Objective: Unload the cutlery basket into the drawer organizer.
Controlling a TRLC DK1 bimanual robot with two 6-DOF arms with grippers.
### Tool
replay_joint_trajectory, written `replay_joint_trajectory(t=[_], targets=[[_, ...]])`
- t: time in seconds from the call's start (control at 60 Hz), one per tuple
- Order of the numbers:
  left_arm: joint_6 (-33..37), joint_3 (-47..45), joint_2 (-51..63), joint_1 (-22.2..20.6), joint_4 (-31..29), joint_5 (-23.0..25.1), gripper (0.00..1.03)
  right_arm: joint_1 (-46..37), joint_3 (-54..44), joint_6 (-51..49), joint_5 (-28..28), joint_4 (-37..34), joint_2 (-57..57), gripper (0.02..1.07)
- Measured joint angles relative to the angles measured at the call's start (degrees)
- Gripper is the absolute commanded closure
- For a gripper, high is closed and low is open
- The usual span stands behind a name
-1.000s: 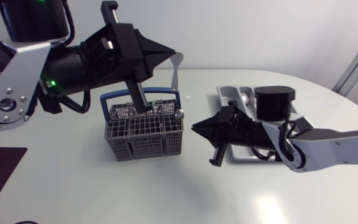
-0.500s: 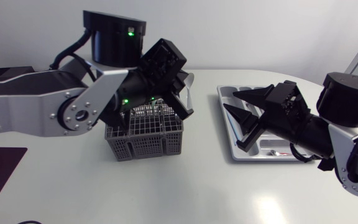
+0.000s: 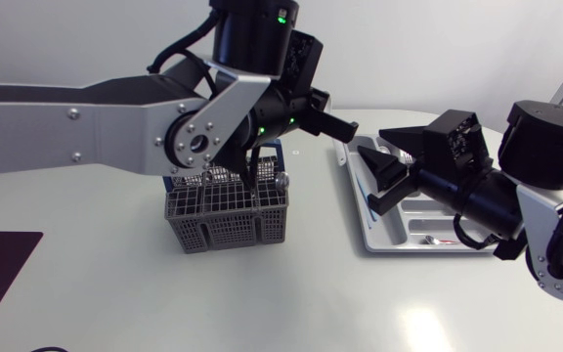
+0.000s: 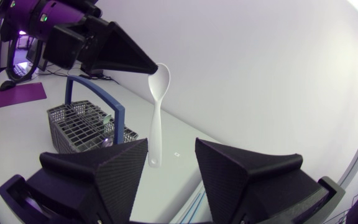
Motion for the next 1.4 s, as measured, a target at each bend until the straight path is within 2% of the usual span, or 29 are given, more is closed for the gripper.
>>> replay_joint_trajectory(t=[0.117, 0.2, 0.467, 0.833, 1.033, 1.217, 1.4], targets=[[-5.7, 2.1, 1.0, -0.2, -2.6, 0.2, 0.99, 0.5, 0.4, 1.3, 1.6, 1.7, 1.5, 0.5], [-9.2, 2.7, 1.3, -0.2, -3.5, 0.5, 0.98, 1.0, 0.4, 1.8, 2.3, 2.5, 2.1, 0.56], [-15.8, 3.0, 1.5, -0.7, -4.0, 2.3, 0.98, 3.1, 0.6, 2.4, 4.2, 5.8, 4.6, 0.56], [-18.3, 3.0, 2.4, -1.4, -6.1, 5.0, 0.98, 6.1, 0.7, -0.3, 9.7, 12.0, 8.8, 0.57], [-19.2, 3.0, 2.4, -1.4, -6.1, 5.0, 0.98, 6.1, 0.7, -1.4, 10.0, 12.7, 10.0, 0.63], [-19.2, 3.0, 2.4, -1.4, -6.1, 5.0, 0.98, 6.1, 0.6, -1.8, 10.2, 13.6, 10.0, 0.79], [-19.2, 3.0, 2.4, -1.4, -6.1, 5.0, 0.98, 6.1, 0.6, -2.0, 10.2, 13.6, 10.3, 0.82]])
